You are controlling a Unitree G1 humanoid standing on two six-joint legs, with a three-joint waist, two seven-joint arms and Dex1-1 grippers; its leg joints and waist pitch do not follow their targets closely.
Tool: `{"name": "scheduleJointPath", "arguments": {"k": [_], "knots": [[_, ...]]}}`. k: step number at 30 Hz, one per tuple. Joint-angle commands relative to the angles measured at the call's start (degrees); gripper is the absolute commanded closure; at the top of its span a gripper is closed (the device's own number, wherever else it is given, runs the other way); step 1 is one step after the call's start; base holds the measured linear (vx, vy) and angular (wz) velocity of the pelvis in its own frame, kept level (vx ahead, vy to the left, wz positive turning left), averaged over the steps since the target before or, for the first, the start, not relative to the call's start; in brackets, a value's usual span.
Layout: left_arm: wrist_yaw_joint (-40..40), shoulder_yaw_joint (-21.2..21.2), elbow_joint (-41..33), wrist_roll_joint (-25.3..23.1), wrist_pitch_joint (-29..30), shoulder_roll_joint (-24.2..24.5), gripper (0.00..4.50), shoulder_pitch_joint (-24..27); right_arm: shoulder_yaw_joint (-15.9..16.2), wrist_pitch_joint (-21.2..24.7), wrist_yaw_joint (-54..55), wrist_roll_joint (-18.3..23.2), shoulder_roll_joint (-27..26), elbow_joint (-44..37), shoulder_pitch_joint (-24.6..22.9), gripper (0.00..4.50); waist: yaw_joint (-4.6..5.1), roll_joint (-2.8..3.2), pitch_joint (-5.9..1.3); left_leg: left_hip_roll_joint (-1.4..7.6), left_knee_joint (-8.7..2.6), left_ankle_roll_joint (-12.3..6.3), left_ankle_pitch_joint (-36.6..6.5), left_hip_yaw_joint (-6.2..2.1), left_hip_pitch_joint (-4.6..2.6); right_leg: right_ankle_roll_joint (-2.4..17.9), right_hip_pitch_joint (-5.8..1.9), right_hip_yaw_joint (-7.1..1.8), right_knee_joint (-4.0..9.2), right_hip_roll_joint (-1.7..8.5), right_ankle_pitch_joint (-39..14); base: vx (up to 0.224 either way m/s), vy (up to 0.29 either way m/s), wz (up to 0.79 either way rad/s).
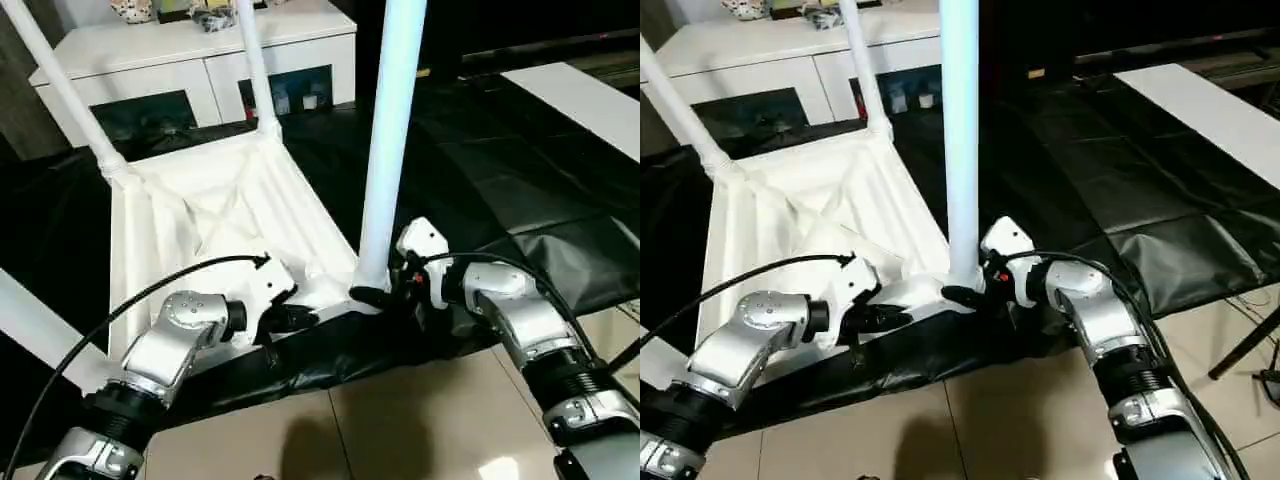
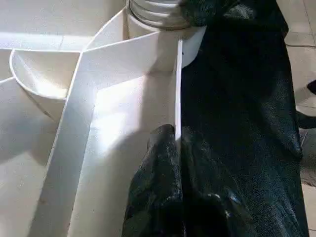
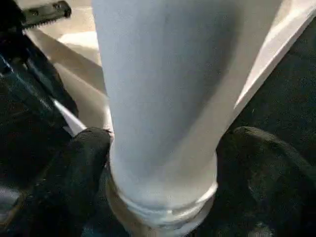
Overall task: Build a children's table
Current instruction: Rotate table base, then rotate leg to tighten
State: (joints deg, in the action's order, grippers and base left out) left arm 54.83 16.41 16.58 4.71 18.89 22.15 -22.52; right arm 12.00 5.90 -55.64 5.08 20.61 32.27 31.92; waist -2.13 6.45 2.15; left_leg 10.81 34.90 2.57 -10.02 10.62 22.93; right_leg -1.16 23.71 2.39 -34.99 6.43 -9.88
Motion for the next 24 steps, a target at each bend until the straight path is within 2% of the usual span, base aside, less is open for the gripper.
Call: {"name": "scheduleJointPath", "arguments": {"k": [1,4,13,16,21,24], "knots": [[-0.34,-0.15,1.47,-0.70,0.40,1.00,4.50,0.90,0.77,-1.17,-1.33,-0.26,-0.09,1.51,2.01,0.49,-0.16,-1.17,-3.63,1.29,-4.55,-2.99,-16.79,-0.55,-1.09,13.87,-2.51,-0.70,4.15,1.08,-13.72,0.000,0.000,0.00],[-0.26,-0.16,1.47,-0.65,0.36,1.07,4.50,0.93,0.72,-1.39,-1.89,-0.29,-0.19,2.43,2.29,0.74,-0.06,-1.21,-3.57,1.31,-4.65,-2.64,-17.95,-0.60,-1.08,13.73,-2.50,-0.67,4.23,1.12,-15.09,0.000,0.000,0.00],[-0.10,-0.43,1.57,-0.43,-0.10,1.34,4.50,1.02,0.14,-1.98,-2.58,-0.14,-0.88,4.00,2.99,1.61,-0.05,-1.05,-3.53,1.36,-4.72,-2.54,-18.45,-0.60,-1.15,13.87,-2.38,-0.69,4.25,1.13,-14.89,0.000,0.000,0.00],[0.28,-0.53,1.25,-0.16,-0.46,1.61,4.50,1.30,-0.19,-2.28,-2.96,0.14,-1.19,4.29,3.05,1.74,0.03,-1.21,-3.53,1.35,-4.75,-2.43,-18.73,-0.63,-1.08,13.66,-2.44,-0.70,4.27,1.14,-15.27,0.000,0.000,0.00],[0.35,-1.20,1.04,0.51,-0.24,1.68,4.50,1.53,-1.17,-2.80,-1.78,0.41,-1.70,4.75,2.43,1.77,0.07,-1.15,-3.60,1.36,-4.69,-2.78,-17.62,-0.59,-0.99,14.02,-2.47,-0.71,4.12,1.15,-13.90,0.000,0.000,0.00],[-1.55,-2.10,2.29,0.59,-0.05,0.61,4.50,0.85,-2.87,-3.41,4.84,-0.27,-3.52,7.43,2.87,1.78,0.37,-1.12,-3.55,1.28,-4.77,-2.51,-17.58,-0.61,-0.88,13.97,-2.48,-0.65,4.14,1.20,-14.39,0.000,0.000,0.00]]}}
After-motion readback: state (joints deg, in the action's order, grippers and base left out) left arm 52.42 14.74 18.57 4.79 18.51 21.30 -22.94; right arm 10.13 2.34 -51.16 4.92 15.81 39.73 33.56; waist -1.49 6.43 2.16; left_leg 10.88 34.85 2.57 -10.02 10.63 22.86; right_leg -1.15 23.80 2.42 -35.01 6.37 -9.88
